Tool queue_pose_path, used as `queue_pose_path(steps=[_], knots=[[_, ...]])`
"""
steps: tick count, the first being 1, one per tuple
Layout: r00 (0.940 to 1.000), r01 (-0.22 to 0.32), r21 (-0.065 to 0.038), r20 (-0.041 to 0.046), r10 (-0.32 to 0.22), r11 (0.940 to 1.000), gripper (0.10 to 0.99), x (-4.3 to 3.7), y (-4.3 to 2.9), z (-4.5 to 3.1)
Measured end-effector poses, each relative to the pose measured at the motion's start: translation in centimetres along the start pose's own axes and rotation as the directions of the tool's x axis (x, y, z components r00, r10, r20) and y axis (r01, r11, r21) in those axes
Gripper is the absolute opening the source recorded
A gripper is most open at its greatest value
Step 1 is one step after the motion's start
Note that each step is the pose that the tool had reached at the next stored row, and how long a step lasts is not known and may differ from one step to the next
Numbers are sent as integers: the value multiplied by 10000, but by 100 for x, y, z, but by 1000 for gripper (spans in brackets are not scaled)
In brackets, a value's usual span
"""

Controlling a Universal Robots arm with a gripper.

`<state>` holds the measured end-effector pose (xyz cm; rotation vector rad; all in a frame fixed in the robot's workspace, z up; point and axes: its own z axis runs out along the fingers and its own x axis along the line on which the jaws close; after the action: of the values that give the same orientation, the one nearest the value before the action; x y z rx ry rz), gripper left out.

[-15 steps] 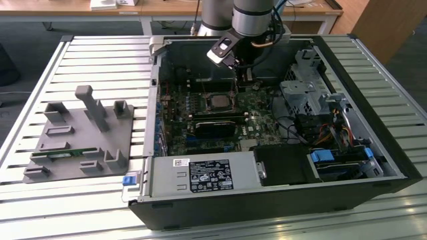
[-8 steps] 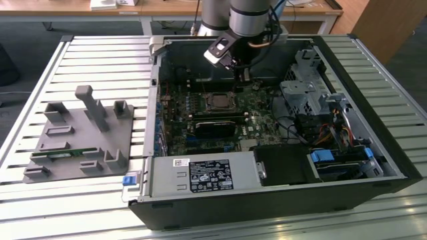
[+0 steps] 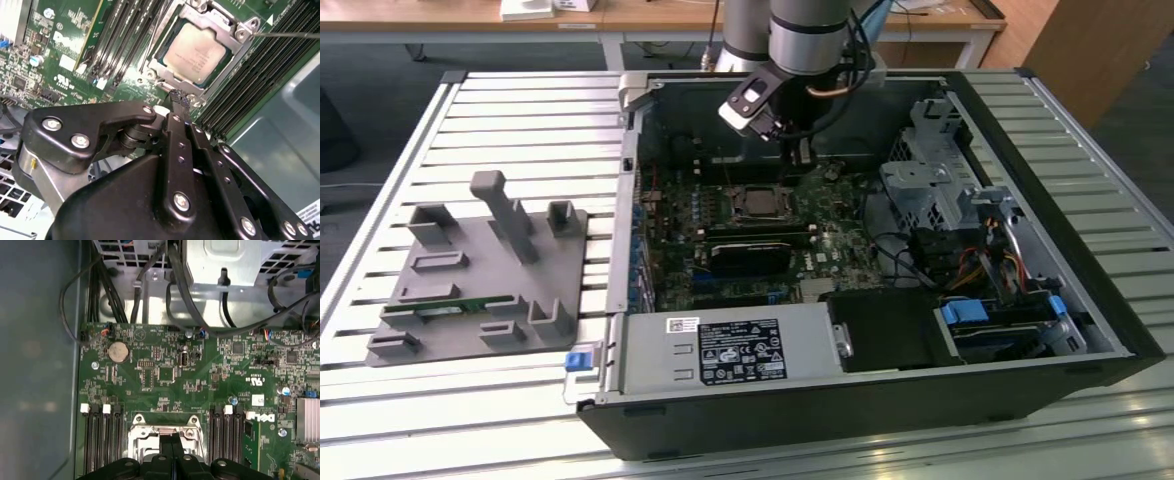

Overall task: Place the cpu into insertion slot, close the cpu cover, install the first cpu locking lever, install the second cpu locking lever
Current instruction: 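Close the cpu cover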

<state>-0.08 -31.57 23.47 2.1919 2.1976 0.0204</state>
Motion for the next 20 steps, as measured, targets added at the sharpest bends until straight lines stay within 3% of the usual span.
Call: queue_pose_path(steps=[3, 10, 20], knots=[[10000, 0, 1, 2, 0, 10000, 106, -8, -39, 20], [10000, 0, 0, 1, 0, 10000, 106, -10, -209, 78], [10000, 1, 3, 0, -1, 10000, 106, -7, -401, 204]])
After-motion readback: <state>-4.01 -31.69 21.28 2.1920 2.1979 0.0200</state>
